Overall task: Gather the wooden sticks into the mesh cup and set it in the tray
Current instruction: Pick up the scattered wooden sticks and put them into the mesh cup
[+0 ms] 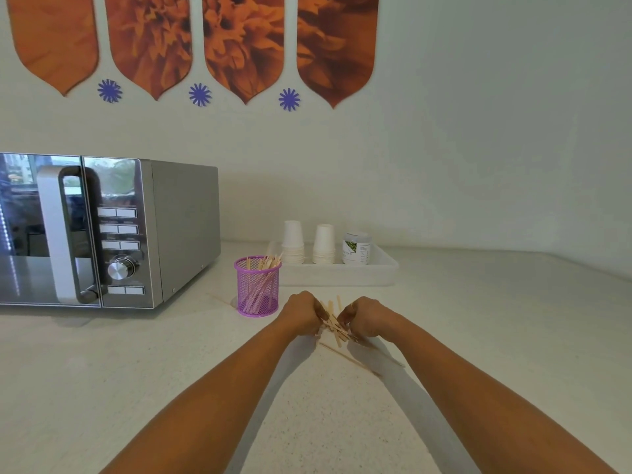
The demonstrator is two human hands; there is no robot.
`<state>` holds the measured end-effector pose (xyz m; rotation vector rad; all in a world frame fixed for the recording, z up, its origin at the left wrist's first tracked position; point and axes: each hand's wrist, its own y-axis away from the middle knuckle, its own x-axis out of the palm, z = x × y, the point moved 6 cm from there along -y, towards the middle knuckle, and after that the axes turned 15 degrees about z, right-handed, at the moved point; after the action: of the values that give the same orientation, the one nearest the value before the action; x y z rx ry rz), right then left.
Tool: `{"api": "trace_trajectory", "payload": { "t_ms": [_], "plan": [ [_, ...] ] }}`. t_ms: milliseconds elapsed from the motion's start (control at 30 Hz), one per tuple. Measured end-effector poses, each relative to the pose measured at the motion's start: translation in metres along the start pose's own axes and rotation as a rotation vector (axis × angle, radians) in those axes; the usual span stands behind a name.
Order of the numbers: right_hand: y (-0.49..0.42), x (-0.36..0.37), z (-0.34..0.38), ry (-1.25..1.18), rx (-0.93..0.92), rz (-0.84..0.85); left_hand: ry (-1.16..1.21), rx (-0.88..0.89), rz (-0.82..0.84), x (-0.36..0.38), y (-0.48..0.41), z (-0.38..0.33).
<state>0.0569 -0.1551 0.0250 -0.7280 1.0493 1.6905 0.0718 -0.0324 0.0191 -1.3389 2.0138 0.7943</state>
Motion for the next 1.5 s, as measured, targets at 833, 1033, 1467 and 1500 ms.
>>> {"api": "trace_trajectory", "payload": {
  "t_ms": [833, 1033, 1467, 1500],
  "plan": [
    [-0.012, 0.008, 0.034, 0.335, 0.013, -0.288, -0.035, -0.036, -0.084, -0.007, -0.010, 0.011],
    [-0.015, 0.007, 0.040, 0.379, -0.027, -0.282, -0.075, -0.007, -0.091, -0.006, -0.014, 0.009],
    [-0.029, -0.016, -0.020, -0.325, 0.124, -0.241, -0.185, 0.256, 0.084, 0.012, -0.001, -0.018],
    [-0.028, -0.017, -0.023, -0.362, 0.138, -0.232, -0.231, 0.305, 0.106, 0.016, 0.001, -0.024]
  ]
}}
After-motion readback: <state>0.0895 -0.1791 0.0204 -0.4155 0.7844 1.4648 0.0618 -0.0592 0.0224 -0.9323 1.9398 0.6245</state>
